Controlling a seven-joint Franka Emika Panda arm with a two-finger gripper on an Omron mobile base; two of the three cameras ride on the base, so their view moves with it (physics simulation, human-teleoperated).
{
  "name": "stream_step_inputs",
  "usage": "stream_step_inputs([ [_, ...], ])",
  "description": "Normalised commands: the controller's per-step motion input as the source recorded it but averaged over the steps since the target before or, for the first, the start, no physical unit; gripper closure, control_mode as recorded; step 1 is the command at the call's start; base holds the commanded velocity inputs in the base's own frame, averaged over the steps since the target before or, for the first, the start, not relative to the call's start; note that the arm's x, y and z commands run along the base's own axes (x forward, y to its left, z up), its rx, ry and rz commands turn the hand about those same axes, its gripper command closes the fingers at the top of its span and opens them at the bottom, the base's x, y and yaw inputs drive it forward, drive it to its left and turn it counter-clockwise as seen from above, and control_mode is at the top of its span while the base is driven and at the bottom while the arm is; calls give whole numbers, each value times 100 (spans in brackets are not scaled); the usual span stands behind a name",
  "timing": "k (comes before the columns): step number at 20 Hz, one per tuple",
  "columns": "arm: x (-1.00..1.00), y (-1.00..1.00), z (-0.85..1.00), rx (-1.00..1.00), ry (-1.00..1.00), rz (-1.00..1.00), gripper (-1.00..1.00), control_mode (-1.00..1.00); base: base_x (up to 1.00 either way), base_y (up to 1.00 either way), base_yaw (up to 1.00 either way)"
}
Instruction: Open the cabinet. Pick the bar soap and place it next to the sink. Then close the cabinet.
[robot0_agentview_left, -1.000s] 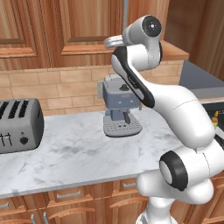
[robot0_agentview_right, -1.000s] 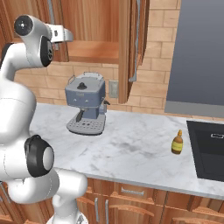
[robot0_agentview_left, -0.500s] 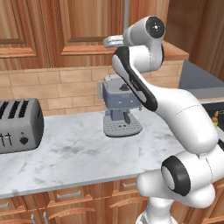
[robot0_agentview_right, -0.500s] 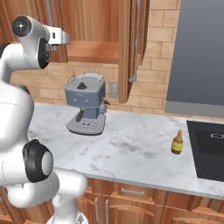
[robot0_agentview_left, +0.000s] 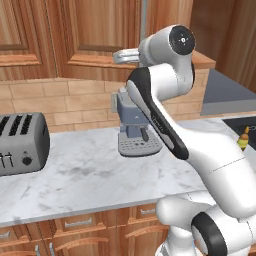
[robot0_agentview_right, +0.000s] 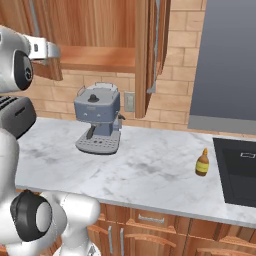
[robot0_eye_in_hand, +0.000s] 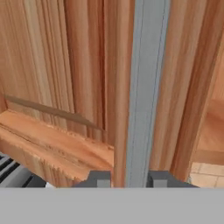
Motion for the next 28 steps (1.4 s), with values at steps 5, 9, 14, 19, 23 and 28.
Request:
stream_step_inputs([
  [5, -100, 57, 3, 0, 0, 0, 100, -100, 0, 0, 0],
  [9, -100, 36, 6, 1, 0, 0, -100, -100, 0, 0, 0],
  [14, -93, -47, 23, 17, 1, -2, -100, -100, 0, 0, 0],
  [19, -32, -100, 27, 36, 4, -6, -100, -100, 0, 0, 0],
  [23, 39, -80, 4, 34, 12, -7, -100, -100, 0, 0, 0],
  [28, 61, -23, -19, 30, 5, 0, -100, -100, 0, 0, 0],
])
